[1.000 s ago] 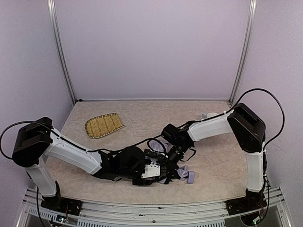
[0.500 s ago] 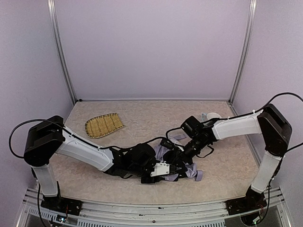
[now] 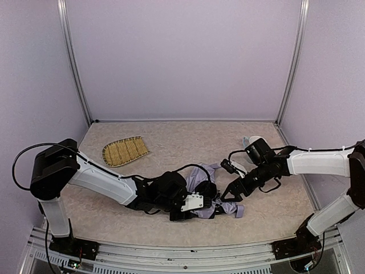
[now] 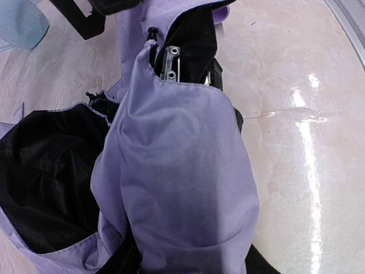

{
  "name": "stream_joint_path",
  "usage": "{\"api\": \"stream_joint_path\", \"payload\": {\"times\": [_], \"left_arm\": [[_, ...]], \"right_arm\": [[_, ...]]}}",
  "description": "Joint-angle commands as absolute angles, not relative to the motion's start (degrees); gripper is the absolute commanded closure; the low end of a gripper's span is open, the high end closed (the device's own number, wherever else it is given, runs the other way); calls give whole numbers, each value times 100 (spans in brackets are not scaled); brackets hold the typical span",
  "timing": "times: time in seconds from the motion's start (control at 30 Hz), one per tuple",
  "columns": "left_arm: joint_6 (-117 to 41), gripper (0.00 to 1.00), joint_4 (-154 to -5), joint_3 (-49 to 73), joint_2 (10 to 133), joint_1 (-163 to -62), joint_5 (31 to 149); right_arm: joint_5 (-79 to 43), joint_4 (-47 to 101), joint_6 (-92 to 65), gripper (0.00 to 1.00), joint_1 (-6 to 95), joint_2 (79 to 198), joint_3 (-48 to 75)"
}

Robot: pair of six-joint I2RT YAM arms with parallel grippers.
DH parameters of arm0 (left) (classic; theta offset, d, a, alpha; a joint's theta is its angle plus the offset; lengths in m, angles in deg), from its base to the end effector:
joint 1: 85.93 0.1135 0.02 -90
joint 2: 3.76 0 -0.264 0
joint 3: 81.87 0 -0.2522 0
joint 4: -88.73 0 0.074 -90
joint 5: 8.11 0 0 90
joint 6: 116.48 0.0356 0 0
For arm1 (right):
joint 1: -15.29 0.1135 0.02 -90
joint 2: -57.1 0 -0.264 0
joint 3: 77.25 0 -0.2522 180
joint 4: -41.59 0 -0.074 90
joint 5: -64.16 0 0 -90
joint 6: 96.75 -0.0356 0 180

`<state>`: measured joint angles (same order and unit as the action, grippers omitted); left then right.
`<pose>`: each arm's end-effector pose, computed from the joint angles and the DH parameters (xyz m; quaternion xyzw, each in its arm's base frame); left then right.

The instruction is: Put away the umbrella

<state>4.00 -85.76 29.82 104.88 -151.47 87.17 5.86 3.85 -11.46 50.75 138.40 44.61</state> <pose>0.1514 -0.3408 0.1219 0.6996 0.6064 -0.1538 0.3452 0.2031 0.1676 0.1841 -0.3130 0.8796 0.3313 0.1362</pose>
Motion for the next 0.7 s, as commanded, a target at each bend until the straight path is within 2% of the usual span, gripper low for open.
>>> {"api": "stream_joint_path", "payload": {"times": [0.0,0.17,0.3,0.4,0.67], "left_arm": [[297,55,-7443,3320,10879,-15043,8669],[269,56,-7466,3329,10888,-15035,8675],[270,56,-7410,3272,10934,-15019,8684],[261,57,-7423,3275,10935,-15013,8673],[272,59,-7432,3282,10953,-15009,8674]], "right_arm": [[511,26,-1410,23,5056,14358,4521],[1038,234,-1277,51,5272,14804,4463],[1440,439,-1198,69,5501,15112,4232],[1547,322,-1078,100,5629,15410,4067],[1750,421,-978,100,5642,15520,3755]]}}
